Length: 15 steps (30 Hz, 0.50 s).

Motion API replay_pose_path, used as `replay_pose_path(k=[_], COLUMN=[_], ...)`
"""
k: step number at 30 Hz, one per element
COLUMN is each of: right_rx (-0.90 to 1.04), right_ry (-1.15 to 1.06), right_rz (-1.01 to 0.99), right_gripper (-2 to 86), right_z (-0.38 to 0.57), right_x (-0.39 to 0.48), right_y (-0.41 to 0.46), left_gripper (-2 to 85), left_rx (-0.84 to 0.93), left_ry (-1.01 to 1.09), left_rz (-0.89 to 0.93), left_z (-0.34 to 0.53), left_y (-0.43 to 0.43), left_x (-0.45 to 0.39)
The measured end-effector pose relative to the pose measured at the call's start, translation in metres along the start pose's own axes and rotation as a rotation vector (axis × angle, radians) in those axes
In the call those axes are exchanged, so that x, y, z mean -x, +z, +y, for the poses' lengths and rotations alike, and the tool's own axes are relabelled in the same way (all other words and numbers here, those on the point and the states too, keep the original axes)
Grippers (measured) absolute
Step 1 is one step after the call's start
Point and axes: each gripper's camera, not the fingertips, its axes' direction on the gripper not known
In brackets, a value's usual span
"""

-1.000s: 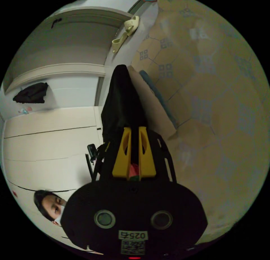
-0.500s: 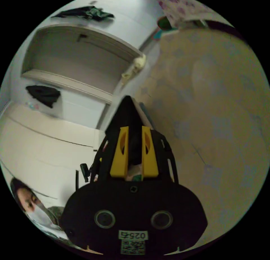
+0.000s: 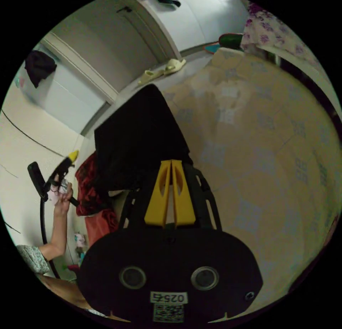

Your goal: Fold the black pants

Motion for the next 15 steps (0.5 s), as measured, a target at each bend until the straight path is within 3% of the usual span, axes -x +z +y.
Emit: replay_pose_path(k=[1, 3, 6, 8, 10, 15], right_rx=[-0.106, -0.213, -0.247, -0.158, 0.032, -0.052], right_ry=[0.003, -0.028, -0.096, -0.259, -0.323, -0.248], right_rz=[0.007, -0.053, -0.219, -0.253, -0.142, -0.150], right_gripper=[-0.9, -0.9, -0.9, -0.9, -0.9, -0.9], right_z=[0.003, 0.004, -0.004, -0.006, 0.001, 0.017], right_x=[0.016, 0.045, 0.106, 0.170, 0.210, 0.251], right_y=[-0.027, -0.060, -0.090, -0.093, -0.074, -0.153], left_gripper=[-0.7, -0.9, -0.9, -1.0, -1.0, -1.0], left_rx=[-0.064, -0.005, 0.295, 0.523, 0.499, 0.505], left_ry=[0.053, 0.198, 0.372, 0.396, 0.487, 0.476], left_rz=[-0.029, -0.052, -0.009, -0.192, -0.187, -0.116], left_z=[-0.021, -0.060, -0.105, -0.109, -0.100, -0.109], left_y=[-0.004, 0.020, 0.096, 0.151, 0.159, 0.138], left_x=[-0.010, -0.026, -0.045, -0.040, -0.042, -0.054])
